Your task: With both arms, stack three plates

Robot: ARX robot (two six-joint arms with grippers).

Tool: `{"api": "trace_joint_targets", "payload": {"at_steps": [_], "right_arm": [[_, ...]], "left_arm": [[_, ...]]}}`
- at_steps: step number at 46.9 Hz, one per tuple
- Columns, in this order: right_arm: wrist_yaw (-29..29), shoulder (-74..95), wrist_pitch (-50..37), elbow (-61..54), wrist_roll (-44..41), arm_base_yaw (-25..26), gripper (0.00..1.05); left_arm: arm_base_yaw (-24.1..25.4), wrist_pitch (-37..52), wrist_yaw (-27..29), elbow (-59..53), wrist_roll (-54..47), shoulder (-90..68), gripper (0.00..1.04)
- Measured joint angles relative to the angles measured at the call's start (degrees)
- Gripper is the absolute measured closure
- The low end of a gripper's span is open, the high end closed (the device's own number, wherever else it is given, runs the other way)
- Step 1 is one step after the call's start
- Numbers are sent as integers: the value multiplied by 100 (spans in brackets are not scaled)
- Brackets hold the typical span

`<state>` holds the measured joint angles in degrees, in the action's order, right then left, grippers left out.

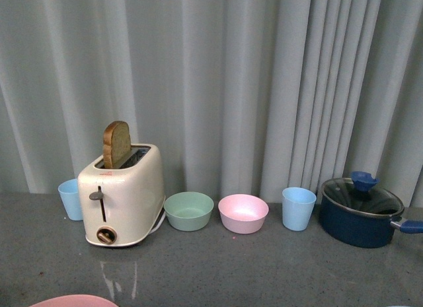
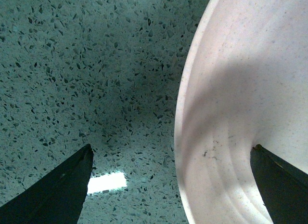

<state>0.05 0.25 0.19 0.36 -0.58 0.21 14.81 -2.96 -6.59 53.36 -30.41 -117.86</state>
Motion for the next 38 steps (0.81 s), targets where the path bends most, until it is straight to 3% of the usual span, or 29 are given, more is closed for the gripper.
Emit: {"api": "trace_joint_targets", "payload": {"at_steps": [3,17,23,31,38], "right_arm": [[0,0,0,0,0,0,7],[0,0,0,0,0,0,7],[0,0,0,0,0,0,7],[0,0,0,0,0,0,7],[0,0,0,0,0,0,7]], "left_arm": [[-2,50,7,0,-7,-11,8],[24,122,127,22,-105,-31,69],[55,111,79,50,-77,-7,89],[39,63,-81,55,52,63,99],[2,-24,-129,55,87,101,99]]}}
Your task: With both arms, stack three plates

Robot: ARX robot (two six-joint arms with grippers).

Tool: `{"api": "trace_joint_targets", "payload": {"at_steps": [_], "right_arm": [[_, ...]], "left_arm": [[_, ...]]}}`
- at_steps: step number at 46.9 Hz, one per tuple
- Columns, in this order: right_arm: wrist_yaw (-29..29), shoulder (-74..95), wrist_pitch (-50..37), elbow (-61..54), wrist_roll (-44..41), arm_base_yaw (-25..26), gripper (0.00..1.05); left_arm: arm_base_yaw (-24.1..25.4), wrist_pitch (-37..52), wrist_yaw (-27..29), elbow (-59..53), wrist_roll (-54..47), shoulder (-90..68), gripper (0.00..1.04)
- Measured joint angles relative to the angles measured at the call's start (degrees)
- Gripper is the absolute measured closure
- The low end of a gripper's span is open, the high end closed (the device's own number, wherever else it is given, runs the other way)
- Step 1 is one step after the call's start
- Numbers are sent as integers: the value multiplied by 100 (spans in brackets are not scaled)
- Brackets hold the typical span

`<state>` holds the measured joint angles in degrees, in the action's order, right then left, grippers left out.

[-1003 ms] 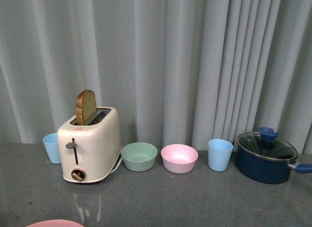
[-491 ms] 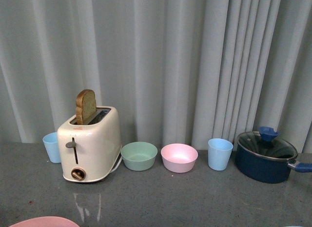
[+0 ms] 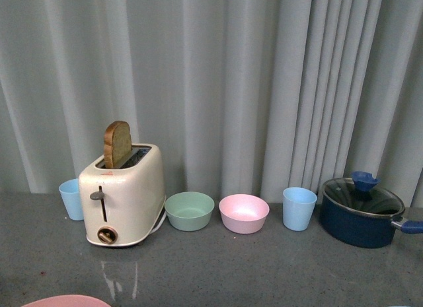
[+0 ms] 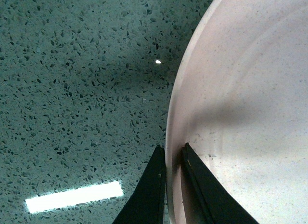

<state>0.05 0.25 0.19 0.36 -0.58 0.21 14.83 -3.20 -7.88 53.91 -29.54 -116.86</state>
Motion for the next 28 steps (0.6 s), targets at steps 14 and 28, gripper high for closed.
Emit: {"api": "trace_joint_targets", "payload": {"at_steps": [14,28], "right_arm": [[0,0,0,0,0,0,7],[0,0,0,0,0,0,7]], "left_arm": [[68,-555,-243,232,-17,83,100],[442,-1440,-413,1202,-184,85,101]]}}
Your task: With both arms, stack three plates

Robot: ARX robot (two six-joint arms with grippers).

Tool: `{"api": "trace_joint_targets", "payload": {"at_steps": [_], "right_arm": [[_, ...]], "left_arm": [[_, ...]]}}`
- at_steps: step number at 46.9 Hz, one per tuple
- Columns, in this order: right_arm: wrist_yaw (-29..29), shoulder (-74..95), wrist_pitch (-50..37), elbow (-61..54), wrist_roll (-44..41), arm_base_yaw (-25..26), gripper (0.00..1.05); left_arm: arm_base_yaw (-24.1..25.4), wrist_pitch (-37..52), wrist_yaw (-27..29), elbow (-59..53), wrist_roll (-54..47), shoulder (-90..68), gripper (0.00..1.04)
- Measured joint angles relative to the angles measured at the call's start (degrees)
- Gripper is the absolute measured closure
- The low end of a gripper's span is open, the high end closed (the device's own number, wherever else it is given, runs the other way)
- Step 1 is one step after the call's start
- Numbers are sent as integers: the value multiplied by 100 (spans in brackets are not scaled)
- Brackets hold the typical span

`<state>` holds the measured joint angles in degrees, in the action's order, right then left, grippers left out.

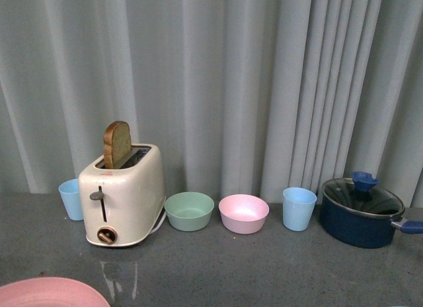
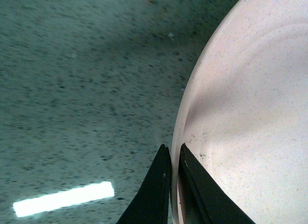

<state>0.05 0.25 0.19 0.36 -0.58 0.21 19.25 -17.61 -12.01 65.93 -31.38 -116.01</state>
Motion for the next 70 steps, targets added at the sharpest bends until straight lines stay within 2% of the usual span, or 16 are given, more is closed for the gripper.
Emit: {"api": "trace_joint_targets", "payload": {"at_steps": [12,18,36,43,52,54,62,70], "right_arm": [[0,0,0,0,0,0,7],[0,0,0,0,0,0,7],[0,0,0,0,0,0,7],[0,0,0,0,0,0,7],[0,0,0,0,0,0,7],[0,0,0,0,0,0,7],[0,0,0,0,0,0,7],[0,0,0,0,0,0,7]], "left_arm": [[367,-649,-85,898,-72,0,101],[452,-999,-319,1231,-52,22,101],[197,-1427,-1276,1185,304,772,101],[-295,-1261,-1405,442,354,1359,101],[-1132,-938,-1305,-321,514,1770,101],[-1451,-841,-1235,-481,603,1862,101],[-2474,-610,-944,-614,911,1856,101],[-3047,-551,-686,-444,1198,1517,101]]}}
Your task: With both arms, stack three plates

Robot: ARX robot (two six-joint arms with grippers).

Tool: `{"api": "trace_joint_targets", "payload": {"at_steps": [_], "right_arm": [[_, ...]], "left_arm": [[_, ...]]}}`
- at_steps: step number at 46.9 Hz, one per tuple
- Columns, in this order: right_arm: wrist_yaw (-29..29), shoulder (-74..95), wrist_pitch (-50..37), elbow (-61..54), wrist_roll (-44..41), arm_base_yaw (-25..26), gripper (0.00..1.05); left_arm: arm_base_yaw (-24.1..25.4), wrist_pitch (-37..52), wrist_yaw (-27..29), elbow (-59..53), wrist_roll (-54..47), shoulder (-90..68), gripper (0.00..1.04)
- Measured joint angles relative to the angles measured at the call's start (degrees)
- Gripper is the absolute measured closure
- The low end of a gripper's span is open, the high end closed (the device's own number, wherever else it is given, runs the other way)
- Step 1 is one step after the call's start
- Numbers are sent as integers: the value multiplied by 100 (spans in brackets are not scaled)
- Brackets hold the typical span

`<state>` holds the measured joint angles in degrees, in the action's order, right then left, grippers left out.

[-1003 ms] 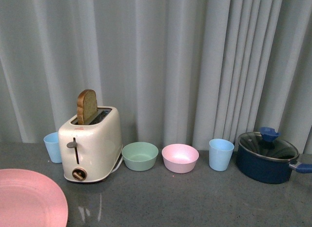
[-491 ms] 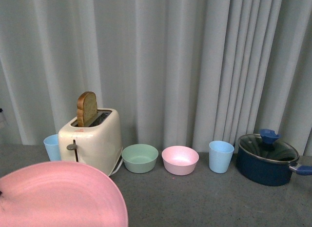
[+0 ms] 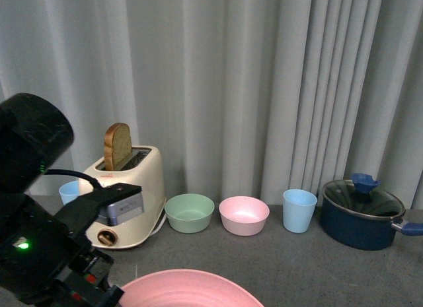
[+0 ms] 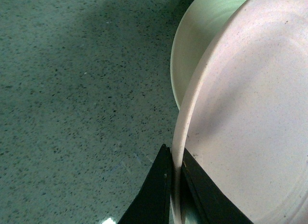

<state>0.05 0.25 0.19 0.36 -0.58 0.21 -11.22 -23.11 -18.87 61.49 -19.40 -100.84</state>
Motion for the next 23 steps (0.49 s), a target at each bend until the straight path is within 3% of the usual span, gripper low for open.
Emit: {"api": "trace_joint_targets", "payload": {"at_steps": [23], "right_arm": [[0,0,0,0,0,0,7]], "left_arm": [[-778,-57,339,1019,887,-992,101]]}}
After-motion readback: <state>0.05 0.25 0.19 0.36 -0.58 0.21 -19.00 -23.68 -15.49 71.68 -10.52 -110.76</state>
